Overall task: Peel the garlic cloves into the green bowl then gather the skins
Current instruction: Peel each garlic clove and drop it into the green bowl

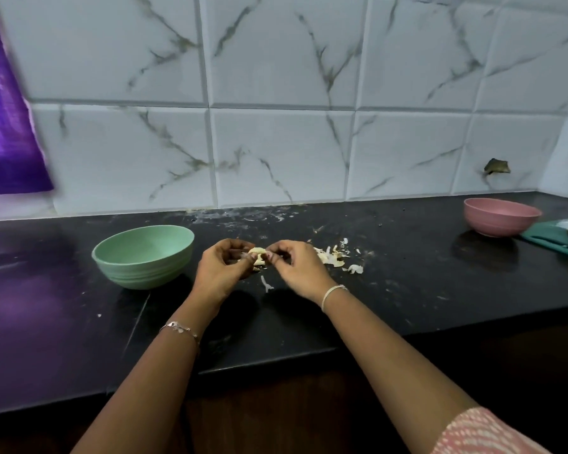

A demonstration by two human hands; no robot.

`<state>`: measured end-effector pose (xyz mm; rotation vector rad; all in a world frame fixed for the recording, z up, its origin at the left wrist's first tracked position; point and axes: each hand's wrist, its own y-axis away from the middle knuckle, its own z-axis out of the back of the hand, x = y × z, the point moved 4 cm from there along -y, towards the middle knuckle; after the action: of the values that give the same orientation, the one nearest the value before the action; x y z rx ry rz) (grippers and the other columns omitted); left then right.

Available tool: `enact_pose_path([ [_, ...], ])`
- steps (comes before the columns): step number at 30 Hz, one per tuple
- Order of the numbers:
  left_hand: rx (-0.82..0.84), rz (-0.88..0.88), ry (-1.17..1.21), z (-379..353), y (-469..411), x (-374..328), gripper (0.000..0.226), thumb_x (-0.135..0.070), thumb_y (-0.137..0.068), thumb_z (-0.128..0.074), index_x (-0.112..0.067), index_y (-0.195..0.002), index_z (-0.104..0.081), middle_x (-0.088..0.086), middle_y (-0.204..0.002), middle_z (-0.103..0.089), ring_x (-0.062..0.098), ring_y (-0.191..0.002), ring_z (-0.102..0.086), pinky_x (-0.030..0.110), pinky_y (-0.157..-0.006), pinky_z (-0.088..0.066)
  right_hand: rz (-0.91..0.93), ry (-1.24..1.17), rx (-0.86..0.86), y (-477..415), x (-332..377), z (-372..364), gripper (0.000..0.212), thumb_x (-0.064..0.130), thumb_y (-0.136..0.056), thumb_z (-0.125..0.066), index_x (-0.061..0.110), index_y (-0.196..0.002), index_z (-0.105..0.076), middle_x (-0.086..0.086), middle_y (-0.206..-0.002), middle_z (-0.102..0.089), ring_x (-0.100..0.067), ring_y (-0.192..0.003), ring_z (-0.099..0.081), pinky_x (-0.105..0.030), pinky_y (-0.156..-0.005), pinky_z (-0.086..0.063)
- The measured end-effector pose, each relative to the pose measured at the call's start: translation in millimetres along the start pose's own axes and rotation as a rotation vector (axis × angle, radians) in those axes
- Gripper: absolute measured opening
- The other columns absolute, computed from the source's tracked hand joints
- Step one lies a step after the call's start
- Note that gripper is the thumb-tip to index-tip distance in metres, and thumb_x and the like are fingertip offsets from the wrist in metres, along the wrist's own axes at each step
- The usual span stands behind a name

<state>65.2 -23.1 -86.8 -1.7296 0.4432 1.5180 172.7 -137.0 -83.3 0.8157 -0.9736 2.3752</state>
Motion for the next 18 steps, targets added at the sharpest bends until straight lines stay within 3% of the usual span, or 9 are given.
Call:
enact_pose_path([
  [6,0.009,0.029,-0.055,-0.5,-0.4,2.4,0.015,-0.002,-0.08,-0.074,-0.012,-0.087,-0.066,0.01,-0.079,-0.067,0.015,-0.07,-0.065,0.025,-0.064,-0.052,0.017,0.06,-0.07,2.9,4.2,7.6,0.017,0.022,-0.092,-0.062,0.02,-0.104,-0.074,0.003,-0.094,-0.073,-0.01,-0.079,-0.061,-0.029,-0.076,-0.052],
  [12,0.011,0.02,-0.122,-1.4,-0.1,2.0,0.013,-0.008,-0.081,-0.075,-0.017,-0.083,-0.067,0.009,-0.076,-0.07,0.018,-0.068,-0.064,0.022,-0.057,-0.049,0.061,0.072,-0.133,-4.0,-2.6,5.7,0.009,0.02,-0.086,-0.068,0.021,-0.091,-0.075,0.004,-0.082,-0.073,-0.012,-0.075,-0.066,-0.034,-0.073,-0.054],
  [18,-0.015,-0.007,-0.216,2.6,-3.6,6.4,0.022,-0.004,-0.081,-0.074,-0.025,-0.079,-0.068,0.001,-0.071,-0.071,0.008,-0.062,-0.066,0.028,-0.066,-0.055,0.021,0.038,-0.098,-7.3,-3.8,1.8,0.01,0.015,-0.085,-0.069,0.023,-0.083,-0.074,0.004,-0.076,-0.072,-0.015,-0.071,-0.065,-0.035,-0.07,-0.054],
])
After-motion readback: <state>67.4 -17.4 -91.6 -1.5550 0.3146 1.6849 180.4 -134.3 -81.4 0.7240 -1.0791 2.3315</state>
